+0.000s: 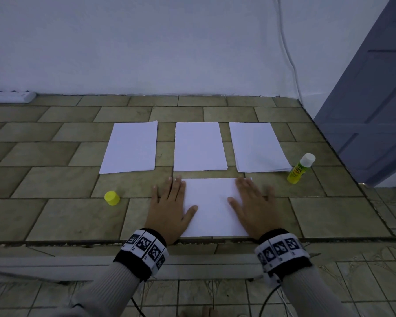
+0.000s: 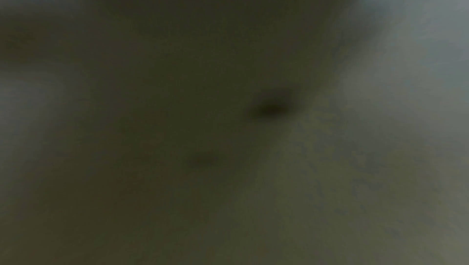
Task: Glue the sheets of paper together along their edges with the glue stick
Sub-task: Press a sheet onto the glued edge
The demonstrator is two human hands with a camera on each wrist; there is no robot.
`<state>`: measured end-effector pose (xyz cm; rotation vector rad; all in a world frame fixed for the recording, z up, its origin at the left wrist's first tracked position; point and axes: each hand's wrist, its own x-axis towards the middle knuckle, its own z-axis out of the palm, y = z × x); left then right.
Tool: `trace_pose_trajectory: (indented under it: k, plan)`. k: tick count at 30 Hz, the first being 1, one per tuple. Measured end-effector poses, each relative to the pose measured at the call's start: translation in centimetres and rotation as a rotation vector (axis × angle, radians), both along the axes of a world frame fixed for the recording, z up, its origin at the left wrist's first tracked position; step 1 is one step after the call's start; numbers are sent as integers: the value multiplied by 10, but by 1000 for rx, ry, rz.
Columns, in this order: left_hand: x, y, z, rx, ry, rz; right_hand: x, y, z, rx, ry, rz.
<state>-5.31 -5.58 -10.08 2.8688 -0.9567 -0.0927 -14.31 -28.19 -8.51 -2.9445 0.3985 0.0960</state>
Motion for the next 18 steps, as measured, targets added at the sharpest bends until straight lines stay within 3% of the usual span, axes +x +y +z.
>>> trace_pose_trajectory:
  k: [7, 10, 13, 18]
  plan:
    - [-1, -2, 1, 2, -14, 11, 5, 8, 19, -88, -30, -85]
    - [-1, -2, 2, 9, 10, 13, 15, 45, 22, -29, -87, 72]
    - [-1, -1, 5, 45, 38, -6, 22, 77, 8, 67, -32, 257]
    - [0, 0, 3, 49, 21, -16, 19, 67, -1, 50, -34, 311]
